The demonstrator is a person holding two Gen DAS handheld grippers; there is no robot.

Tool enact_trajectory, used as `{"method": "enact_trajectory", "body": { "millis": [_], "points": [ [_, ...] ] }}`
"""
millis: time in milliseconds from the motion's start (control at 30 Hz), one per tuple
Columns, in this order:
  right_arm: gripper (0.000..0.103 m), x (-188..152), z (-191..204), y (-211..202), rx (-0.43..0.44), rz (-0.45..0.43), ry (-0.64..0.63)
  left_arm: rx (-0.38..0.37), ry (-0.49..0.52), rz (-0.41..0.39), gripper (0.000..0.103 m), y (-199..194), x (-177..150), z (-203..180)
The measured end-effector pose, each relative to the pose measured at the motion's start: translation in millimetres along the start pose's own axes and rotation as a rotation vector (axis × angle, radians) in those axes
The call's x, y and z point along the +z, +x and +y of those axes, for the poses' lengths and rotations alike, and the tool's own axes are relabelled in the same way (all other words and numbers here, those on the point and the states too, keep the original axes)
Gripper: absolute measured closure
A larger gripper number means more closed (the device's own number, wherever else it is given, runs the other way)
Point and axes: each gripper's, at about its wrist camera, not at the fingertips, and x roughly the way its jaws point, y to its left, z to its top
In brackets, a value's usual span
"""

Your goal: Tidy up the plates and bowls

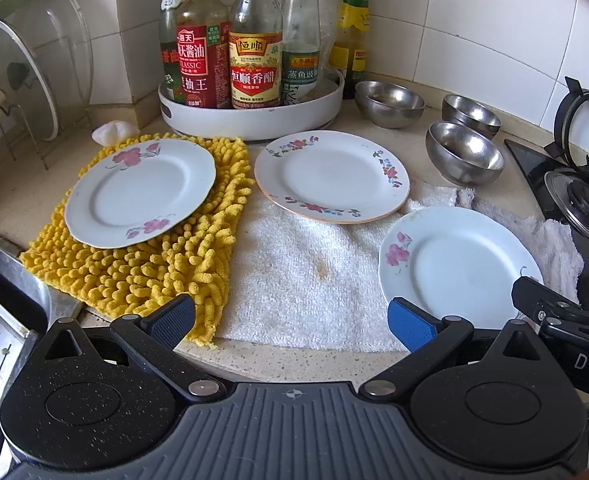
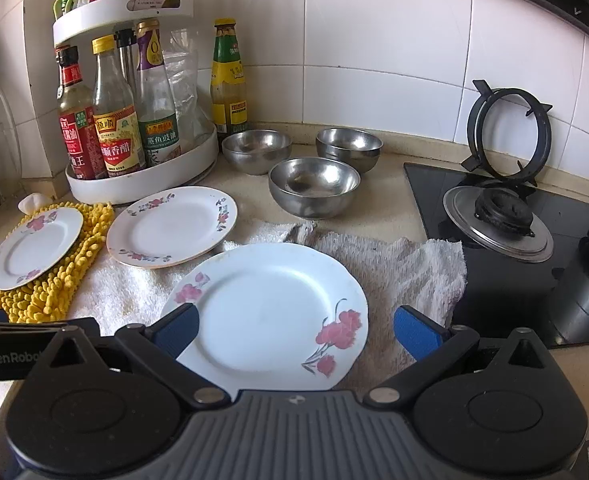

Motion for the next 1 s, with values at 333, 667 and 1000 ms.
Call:
{"method": "enact_trajectory", "body": {
  "millis": [333, 667, 1000],
  "points": [
    [0.0, 0.0, -0.3, 2.7, 0.001, 0.01, 0.004, -0.005, 0.007, 0.005, 0.0, 3.0, 0.8, -2.8],
    [0.0, 7.7, -2.2, 13.5, 0.012, 0.017, -0.005, 0.004, -0.006, 0.001, 0.0, 11.0, 8.9, -5.7],
    [0.0, 25.9, -13.6, 38.2, 0.04, 0.031, -0.022, 0.011, -0.034, 0.01, 0.0, 28.4, 23.8, -16.6]
  ]
}}
